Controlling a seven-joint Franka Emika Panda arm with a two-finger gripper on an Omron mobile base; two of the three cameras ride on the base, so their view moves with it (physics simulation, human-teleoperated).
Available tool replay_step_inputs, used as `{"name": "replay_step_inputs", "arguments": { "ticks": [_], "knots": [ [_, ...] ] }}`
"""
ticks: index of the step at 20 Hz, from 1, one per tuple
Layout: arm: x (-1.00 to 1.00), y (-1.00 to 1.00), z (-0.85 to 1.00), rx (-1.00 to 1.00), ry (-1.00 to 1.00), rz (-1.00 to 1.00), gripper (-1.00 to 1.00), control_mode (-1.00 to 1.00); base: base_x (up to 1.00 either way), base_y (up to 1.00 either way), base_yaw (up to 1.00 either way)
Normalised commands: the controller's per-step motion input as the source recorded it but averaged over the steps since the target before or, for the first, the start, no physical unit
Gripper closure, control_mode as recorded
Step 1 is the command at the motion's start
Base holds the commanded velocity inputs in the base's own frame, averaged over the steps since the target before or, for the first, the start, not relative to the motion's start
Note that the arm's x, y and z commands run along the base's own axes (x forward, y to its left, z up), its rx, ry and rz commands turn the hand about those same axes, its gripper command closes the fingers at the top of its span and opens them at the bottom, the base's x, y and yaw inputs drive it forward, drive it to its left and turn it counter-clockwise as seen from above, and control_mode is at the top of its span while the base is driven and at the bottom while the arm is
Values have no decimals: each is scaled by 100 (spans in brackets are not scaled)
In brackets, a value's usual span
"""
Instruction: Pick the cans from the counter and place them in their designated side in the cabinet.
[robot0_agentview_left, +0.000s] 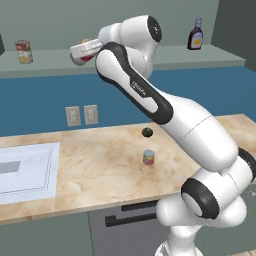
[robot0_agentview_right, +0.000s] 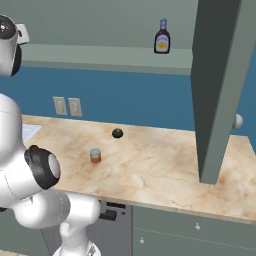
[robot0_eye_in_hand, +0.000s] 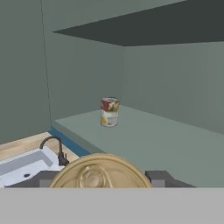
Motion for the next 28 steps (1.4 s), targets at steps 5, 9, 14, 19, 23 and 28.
{"name": "replay_step_inputs", "arguments": {
  "ticks": [5,9,14,19,23,28],
  "knots": [
    [19,11,0,-2,4,0,100,-100,0,0,0],
    [19,14,0,-3,4,-1,100,-100,0,0,0],
    [17,13,0,-2,4,-1,100,-100,0,0,0],
    [16,13,-2,-2,3,-1,100,-100,0,0,0],
    [17,12,-4,-2,3,-1,100,-100,0,0,0],
    [16,9,-13,-2,2,0,100,-100,0,0,0]
  ]
}}
